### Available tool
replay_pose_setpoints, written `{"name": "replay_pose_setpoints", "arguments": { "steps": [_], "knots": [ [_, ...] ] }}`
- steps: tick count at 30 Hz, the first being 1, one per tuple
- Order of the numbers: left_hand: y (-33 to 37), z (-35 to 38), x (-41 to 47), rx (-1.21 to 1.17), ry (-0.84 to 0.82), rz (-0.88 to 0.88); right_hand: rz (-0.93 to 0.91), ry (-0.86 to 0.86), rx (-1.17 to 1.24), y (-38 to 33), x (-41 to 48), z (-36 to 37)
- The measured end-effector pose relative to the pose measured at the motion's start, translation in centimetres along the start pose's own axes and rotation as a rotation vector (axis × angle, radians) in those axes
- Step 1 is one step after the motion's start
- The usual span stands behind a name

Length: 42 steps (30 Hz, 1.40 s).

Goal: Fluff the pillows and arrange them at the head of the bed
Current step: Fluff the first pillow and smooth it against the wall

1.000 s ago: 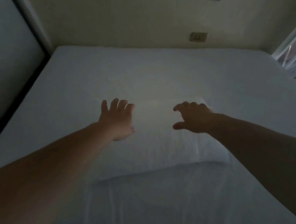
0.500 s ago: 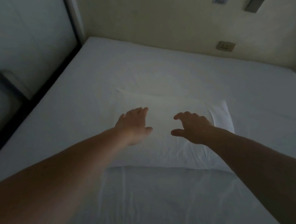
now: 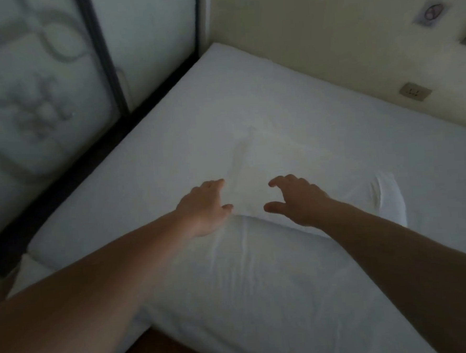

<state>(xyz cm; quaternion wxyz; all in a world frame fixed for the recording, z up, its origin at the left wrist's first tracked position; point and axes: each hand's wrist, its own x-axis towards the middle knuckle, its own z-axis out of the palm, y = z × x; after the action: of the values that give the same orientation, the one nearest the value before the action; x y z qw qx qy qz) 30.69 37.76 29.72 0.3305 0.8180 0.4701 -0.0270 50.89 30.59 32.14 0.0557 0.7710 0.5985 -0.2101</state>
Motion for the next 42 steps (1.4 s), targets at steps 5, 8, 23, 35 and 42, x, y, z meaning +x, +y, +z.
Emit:
{"name": "replay_pose_setpoints", "arguments": {
  "steps": [5, 8, 23, 35, 42],
  "knots": [
    [-13.7, -0.9, -10.6, -0.134, 0.024, -0.201, -0.169, -0.083, -0.083, -14.3, -1.2, 5.0],
    [-22.6, -1.0, -17.3, -0.237, 0.081, -0.346, -0.306, -0.128, -0.154, -24.2, -2.0, 9.8],
    [-53.9, 17.6, -35.0, -0.344, 0.075, -0.753, -0.901, -0.336, -0.616, -49.9, -0.6, 45.1],
    [-66.3, 36.2, -27.0, -0.015, 0.239, -0.81, -1.091, 0.016, -0.552, -47.2, 10.8, 63.1],
    [-66.0, 36.5, -28.1, -0.208, 0.474, -0.719, -1.086, 0.011, -0.392, -47.6, 9.7, 62.8]
  ]
}}
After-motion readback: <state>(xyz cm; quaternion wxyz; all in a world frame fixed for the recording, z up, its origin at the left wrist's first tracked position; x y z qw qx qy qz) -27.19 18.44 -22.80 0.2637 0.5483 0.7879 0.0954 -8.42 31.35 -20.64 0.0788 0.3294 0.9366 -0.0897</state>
